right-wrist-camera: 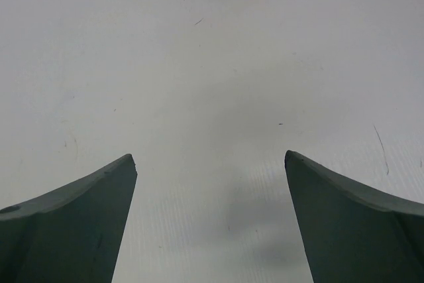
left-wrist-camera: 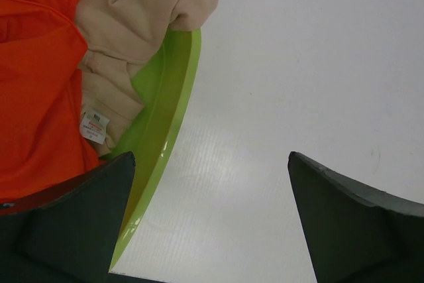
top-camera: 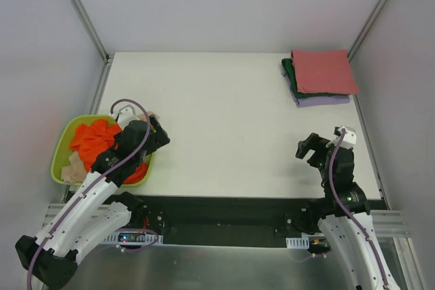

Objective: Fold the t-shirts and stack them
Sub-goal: Grab crumpled tshirt from bin with the left arm

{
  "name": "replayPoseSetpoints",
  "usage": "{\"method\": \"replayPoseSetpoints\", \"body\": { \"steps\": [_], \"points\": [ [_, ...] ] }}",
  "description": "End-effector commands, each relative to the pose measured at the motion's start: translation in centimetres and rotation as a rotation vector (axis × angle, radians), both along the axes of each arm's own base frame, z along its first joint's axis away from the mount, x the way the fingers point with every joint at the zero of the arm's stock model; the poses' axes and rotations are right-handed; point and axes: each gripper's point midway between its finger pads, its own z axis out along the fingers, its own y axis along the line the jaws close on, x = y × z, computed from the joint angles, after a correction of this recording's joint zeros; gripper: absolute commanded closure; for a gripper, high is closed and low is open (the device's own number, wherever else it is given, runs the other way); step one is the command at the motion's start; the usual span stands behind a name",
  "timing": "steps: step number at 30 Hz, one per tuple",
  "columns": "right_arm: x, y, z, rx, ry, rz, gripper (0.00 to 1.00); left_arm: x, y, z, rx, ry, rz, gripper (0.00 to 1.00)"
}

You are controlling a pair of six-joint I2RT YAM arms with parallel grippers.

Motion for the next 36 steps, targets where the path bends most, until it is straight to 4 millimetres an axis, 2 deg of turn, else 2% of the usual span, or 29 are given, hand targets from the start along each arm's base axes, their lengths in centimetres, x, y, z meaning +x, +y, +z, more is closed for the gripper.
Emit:
{"method": "replayPoseSetpoints", "body": {
  "steps": [1, 6, 8, 15, 18, 21, 26, 28, 32, 34, 36],
  "points": [
    [0.4, -0.2, 1.4, 0.013, -0.046, -0.018, 0.04, 0.1, 1.2, 1.1, 0.001, -0.019, 0.070, 0.01],
    [0.4, 0.1, 1.0, 0.011, -0.029, -0.001, 0.04, 0.4, 1.6, 1.0, 0.000, -0.007, 0.104, 0.01],
    [0.5, 0.5, 0.8, 0.018, -0.021, 0.017, 0.04, 1.0, 2.3, 1.1, -0.011, -0.004, 0.158, 0.01],
    [1.0, 1.8, 0.1, 0.025, 0.015, 0.085, 0.04, 6.9, 4.8, 0.9, -0.052, 0.053, 0.218, 0.01],
    [0.9, 2.0, -0.3, 0.016, 0.033, 0.106, 0.04, 8.6, 5.4, 0.3, -0.071, 0.099, 0.226, 0.05],
    [0.9, 2.1, -0.4, 0.015, 0.037, 0.111, 0.04, 10.0, 6.1, -0.6, -0.059, 0.128, 0.229, 0.12],
    [0.9, 2.1, -0.6, 0.010, 0.041, 0.112, 0.04, 10.5, 6.7, -3.3, -0.081, 0.197, 0.268, 0.19],
    [0.9, 2.1, -0.5, 0.008, 0.040, 0.115, 0.04, 10.8, 6.4, -4.1, -0.098, 0.218, 0.253, 0.21],
    [0.9, 2.1, -0.6, 0.005, 0.044, 0.116, 0.04, 11.6, 5.9, -5.3, -0.121, 0.253, 0.219, 0.33],
    [0.9, 2.0, -0.7, 0.002, 0.044, 0.116, 0.04, 11.7, 5.8, -5.5, -0.125, 0.258, 0.215, 0.44],
    [0.9, 1.9, -0.7, 0.000, 0.047, 0.112, 0.04, 11.7, 5.8, -5.5, -0.122, 0.259, 0.212, 0.60]
  ]
}}
